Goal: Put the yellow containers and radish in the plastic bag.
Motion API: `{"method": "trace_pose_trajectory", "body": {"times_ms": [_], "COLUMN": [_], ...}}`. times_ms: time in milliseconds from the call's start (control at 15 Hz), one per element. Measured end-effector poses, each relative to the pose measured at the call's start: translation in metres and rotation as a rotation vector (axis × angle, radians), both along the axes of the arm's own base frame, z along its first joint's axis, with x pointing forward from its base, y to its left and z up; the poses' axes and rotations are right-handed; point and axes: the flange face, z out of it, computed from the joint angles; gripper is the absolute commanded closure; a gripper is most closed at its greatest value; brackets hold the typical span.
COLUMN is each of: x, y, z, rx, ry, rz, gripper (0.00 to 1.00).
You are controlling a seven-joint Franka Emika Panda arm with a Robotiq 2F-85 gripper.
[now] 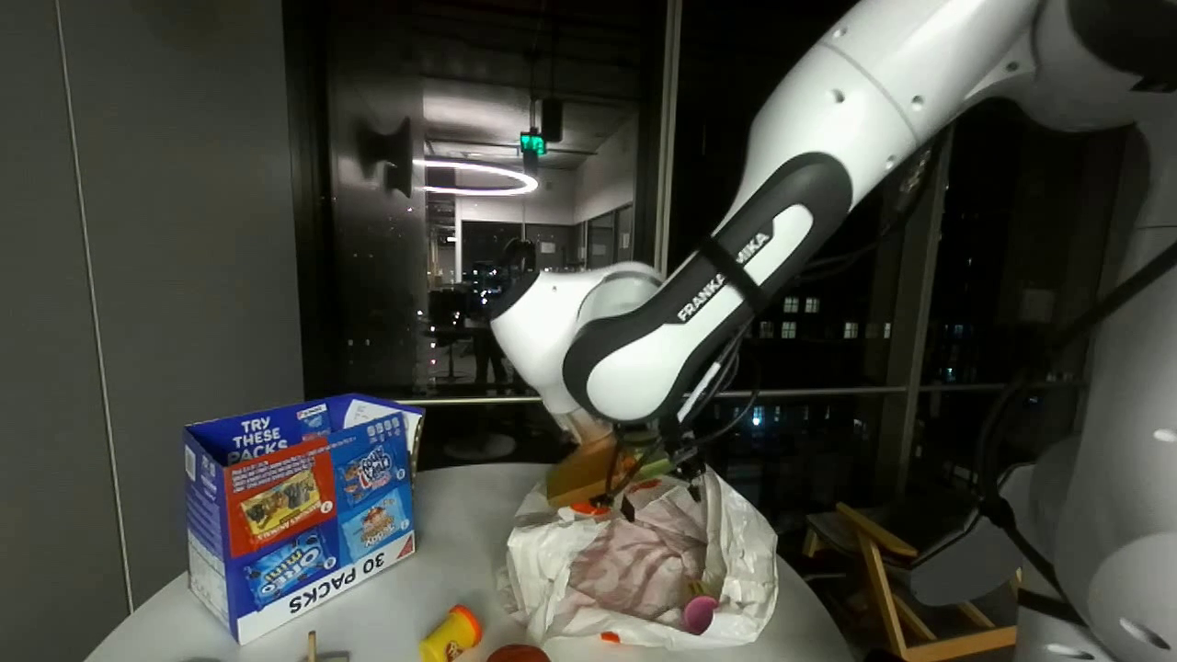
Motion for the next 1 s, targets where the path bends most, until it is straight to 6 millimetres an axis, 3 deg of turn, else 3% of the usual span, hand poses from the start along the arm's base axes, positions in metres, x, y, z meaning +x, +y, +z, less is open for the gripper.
{"method": "trace_pose_trajectory", "body": {"times_ms": [200, 400, 533, 1000], "x": [-0.014, -0.019, -0.014, 0.007], "y": [0.03, 0.068, 0.095, 0.183], "z": [0.061, 0.089, 0.085, 0.025], "rx": [0.056, 0.149, 0.218, 0.457], "ry": [-0.096, -0.169, -0.209, -0.165], "rz": [0.107, 0.247, 0.344, 0.637], "gripper": [0.0, 0.0, 0.0, 0.0]}}
